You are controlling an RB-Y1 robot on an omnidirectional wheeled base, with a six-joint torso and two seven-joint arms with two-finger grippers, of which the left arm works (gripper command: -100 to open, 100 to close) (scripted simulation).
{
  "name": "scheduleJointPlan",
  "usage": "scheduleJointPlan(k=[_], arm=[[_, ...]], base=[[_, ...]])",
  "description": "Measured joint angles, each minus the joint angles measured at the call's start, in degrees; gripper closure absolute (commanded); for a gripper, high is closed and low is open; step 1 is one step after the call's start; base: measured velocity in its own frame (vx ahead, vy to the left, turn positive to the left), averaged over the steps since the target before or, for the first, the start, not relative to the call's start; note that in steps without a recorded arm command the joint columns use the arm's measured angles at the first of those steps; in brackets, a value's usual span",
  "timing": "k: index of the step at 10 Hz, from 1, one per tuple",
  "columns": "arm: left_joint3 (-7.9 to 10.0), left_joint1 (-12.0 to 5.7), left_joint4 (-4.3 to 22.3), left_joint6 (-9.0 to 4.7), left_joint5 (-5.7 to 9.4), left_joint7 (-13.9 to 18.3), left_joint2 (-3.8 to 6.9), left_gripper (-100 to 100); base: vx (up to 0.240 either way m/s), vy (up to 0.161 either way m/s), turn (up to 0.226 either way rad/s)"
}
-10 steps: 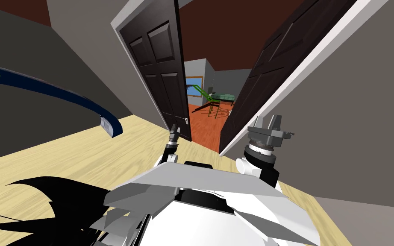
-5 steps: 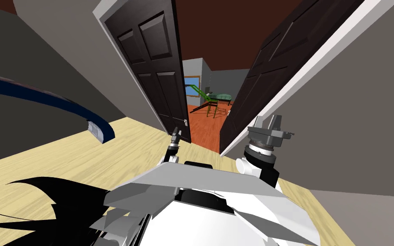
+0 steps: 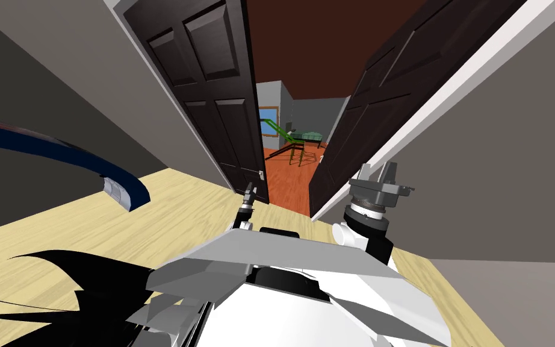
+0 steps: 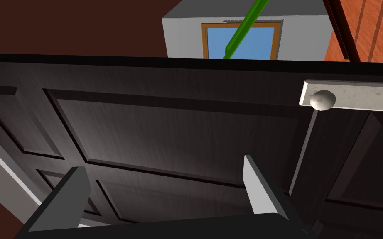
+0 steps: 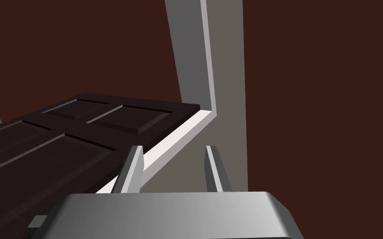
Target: Push the door open
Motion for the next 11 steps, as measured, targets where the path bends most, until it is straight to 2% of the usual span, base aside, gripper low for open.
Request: scheduleJointPlan(k=[3,5,9,11], arm=[[-0.49,-0.7,4.0,-0.86,0.55,-0.5,0.01,-100],[-0.71,-1.79,7.7,-1.68,1.02,-0.8,0.01,-100],[-1.48,-2.18,12.0,-2.1,1.84,-1.6,0.01,-100],[-1.55,-3.06,14.4,-2.63,2.1,-1.8,-0.05,-100]], base=[[0.066,0.092,-0.115],[0.067,0.115,-0.116],[0.059,0.101,-0.088],[0.033,0.072,-0.073]])
